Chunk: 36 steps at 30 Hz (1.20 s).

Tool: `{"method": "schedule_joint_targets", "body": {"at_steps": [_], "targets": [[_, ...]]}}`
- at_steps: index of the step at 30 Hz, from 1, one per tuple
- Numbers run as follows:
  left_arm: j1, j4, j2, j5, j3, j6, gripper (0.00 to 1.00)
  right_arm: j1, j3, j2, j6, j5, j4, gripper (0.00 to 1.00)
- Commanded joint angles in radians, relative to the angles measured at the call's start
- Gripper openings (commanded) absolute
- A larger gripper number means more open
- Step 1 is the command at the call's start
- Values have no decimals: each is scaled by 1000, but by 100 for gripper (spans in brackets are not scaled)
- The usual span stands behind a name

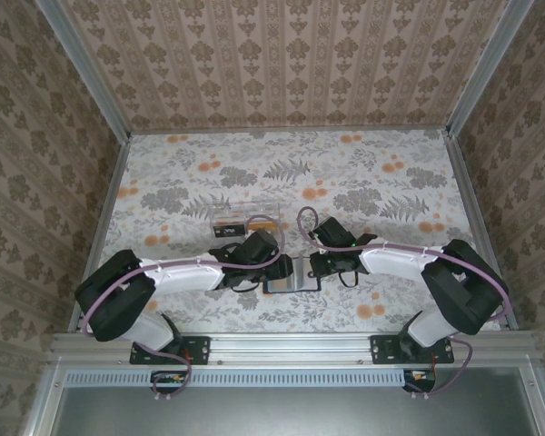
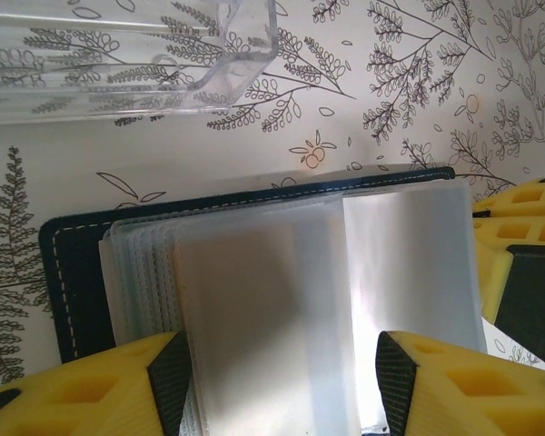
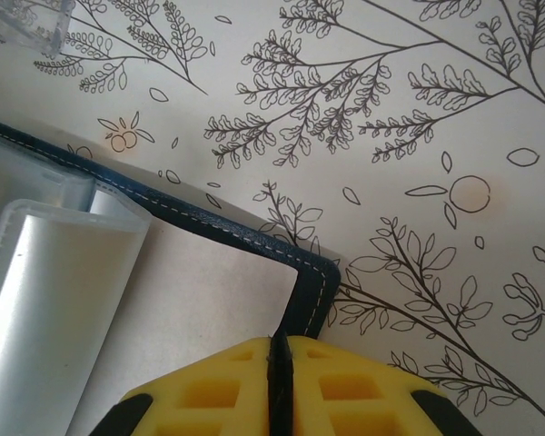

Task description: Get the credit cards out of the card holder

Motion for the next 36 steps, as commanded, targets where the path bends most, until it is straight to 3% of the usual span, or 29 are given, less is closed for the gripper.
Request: {"method": "schedule_joint_targets", "body": {"at_steps": [1,17,21,26,36], "targets": [[-10,9,17,28,16,23,60,-5,-4,22,18,-18,-1,15],[-30,102,14,92,22,47,73,-5,-2,32,20,-12,-5,16],[-30,102,10,95,25,58,82,-6,-5,21,24,-6,-4,16],[-46,157,31,137,49,77,81,-11,-10,4,34,4,-3,17],[-90,132,131,162,179,116,80,-93,-91,-239,118,81,-20,23]]}}
